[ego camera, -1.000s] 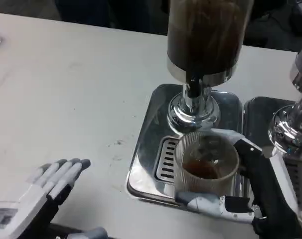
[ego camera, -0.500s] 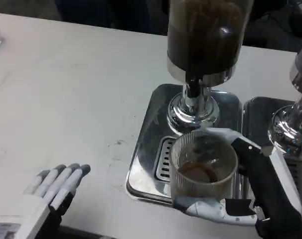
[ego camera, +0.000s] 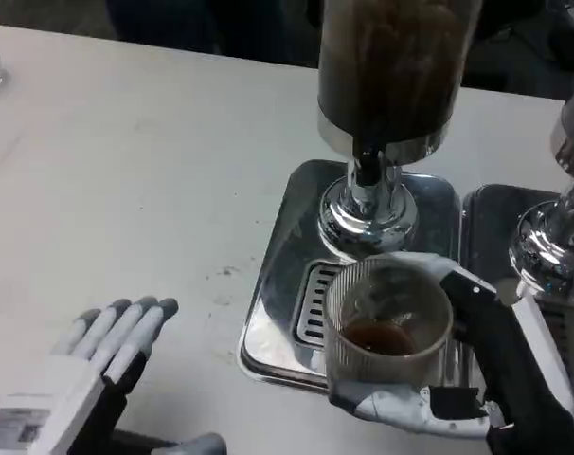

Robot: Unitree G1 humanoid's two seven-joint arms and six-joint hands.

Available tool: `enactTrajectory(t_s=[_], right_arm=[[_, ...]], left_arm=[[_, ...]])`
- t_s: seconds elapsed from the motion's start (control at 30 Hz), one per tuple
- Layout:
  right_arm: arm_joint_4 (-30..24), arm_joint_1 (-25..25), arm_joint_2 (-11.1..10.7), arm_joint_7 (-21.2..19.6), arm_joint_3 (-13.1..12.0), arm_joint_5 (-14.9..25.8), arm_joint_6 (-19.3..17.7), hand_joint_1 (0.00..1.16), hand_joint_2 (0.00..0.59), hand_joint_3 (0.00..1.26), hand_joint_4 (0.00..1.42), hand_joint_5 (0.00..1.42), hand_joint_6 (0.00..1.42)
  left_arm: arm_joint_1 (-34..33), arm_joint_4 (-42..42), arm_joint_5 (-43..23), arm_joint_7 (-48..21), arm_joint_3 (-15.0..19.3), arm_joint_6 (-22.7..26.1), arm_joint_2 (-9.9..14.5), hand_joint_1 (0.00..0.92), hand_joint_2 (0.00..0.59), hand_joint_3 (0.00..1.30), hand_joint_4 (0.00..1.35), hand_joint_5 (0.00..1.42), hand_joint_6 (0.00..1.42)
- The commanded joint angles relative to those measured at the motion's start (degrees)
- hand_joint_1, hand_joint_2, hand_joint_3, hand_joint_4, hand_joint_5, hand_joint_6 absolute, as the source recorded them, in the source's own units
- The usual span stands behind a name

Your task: Grasp the cup under the faucet to collect the drink, then remove the cup.

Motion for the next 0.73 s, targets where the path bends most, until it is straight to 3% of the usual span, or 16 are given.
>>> enactTrajectory(t_s=[0.03, 0.73], right_arm=[[-1.87, -0.31, 0.48, -0.97, -0.34, 1.55, -2.33, 1.01, 0.11, 0.82, 0.87, 1.0, 1.35], [-2.52, 1.37, 1.38, -1.2, -1.03, 2.89, -1.15, 1.0, 0.108, 0.81, 0.87, 1.0, 1.35]], left_arm=[[0.26, -1.56, 0.64, -0.03, -0.54, 1.3, -0.32, 0.0, 0.106, 0.0, 0.0, 0.0, 0.0], [0.35, -2.86, 1.48, 0.58, -1.85, 2.14, -1.84, 0.0, 0.108, 0.0, 0.0, 0.0, 0.0]])
